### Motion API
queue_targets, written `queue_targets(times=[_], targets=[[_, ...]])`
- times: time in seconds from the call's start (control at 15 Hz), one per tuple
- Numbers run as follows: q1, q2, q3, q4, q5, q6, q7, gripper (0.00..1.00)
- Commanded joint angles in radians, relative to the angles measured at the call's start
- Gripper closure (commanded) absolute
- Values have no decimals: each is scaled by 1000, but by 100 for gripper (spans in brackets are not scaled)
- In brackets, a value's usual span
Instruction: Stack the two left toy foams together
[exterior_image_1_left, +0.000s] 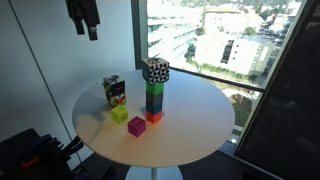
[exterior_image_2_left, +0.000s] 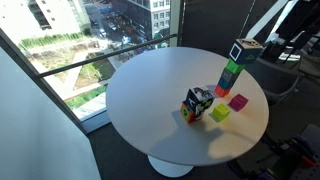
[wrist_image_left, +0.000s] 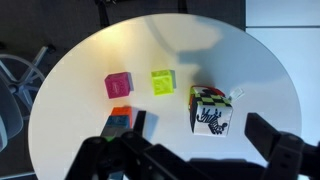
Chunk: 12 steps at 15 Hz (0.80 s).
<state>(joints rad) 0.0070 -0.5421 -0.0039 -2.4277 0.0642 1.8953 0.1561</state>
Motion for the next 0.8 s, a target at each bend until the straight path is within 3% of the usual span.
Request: queue_targets(times=[0.0,0.73], targets=[[-22,12,25,23,-23,-13,12,0],[-15,3,19,1,-2,-3,-4,0]])
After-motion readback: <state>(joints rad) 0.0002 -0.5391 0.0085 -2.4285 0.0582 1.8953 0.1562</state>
